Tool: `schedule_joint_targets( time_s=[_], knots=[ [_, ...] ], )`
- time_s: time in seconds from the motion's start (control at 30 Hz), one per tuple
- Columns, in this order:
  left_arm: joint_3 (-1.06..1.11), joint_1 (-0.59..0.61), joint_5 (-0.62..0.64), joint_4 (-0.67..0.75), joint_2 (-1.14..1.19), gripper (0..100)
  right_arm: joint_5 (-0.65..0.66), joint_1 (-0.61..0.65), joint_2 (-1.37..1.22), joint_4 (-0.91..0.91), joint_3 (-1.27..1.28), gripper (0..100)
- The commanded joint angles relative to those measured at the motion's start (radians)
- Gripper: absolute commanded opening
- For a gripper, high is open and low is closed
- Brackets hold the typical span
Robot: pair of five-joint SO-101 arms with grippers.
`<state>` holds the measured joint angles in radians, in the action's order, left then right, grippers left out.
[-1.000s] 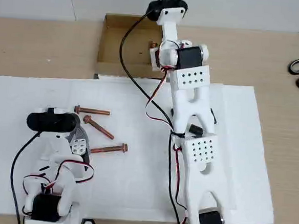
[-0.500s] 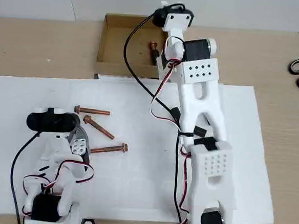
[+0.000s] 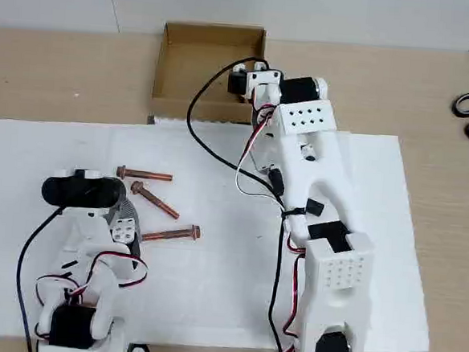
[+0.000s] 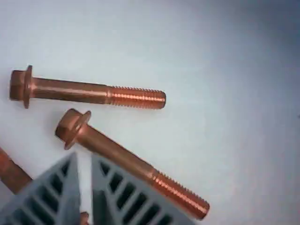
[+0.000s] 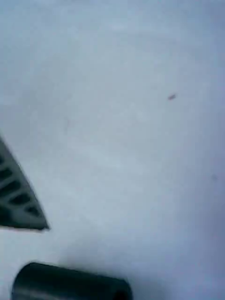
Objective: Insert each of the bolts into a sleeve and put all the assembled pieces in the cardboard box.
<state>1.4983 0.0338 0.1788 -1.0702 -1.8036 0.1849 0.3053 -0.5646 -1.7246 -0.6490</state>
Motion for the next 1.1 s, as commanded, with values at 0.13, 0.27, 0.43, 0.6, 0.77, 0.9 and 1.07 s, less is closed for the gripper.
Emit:
schedule_joint_targets(
  time_s=[0.13,0.27,0.43,0.6,0.77,0.9,1.07],
  knots=[
    [-0.004,-0.002,0.000,0.026,-0.012,1,0.048,-0.004,-0.012,-0.007,0.002,18.9],
    [-0.004,-0.002,0.000,0.026,-0.012,1,0.040,-0.001,-0.054,-0.002,0.002,18.9],
    [-0.004,-0.002,0.000,0.026,-0.012,1,0.038,-0.002,-0.090,0.002,0.002,14.0],
    [-0.004,-0.002,0.000,0.026,-0.012,1,0.035,-0.002,-0.113,0.010,0.002,12.2],
    [-0.004,-0.002,0.000,0.026,-0.012,1,0.017,-0.007,-0.145,0.019,0.002,12.2],
    [-0.004,-0.002,-0.003,0.026,-0.012,1,0.017,-0.007,-0.165,0.039,0.000,12.2],
    [-0.004,0.000,-0.003,0.026,-0.012,1,0.023,-0.007,-0.197,0.047,0.000,12.2]
  ],
)
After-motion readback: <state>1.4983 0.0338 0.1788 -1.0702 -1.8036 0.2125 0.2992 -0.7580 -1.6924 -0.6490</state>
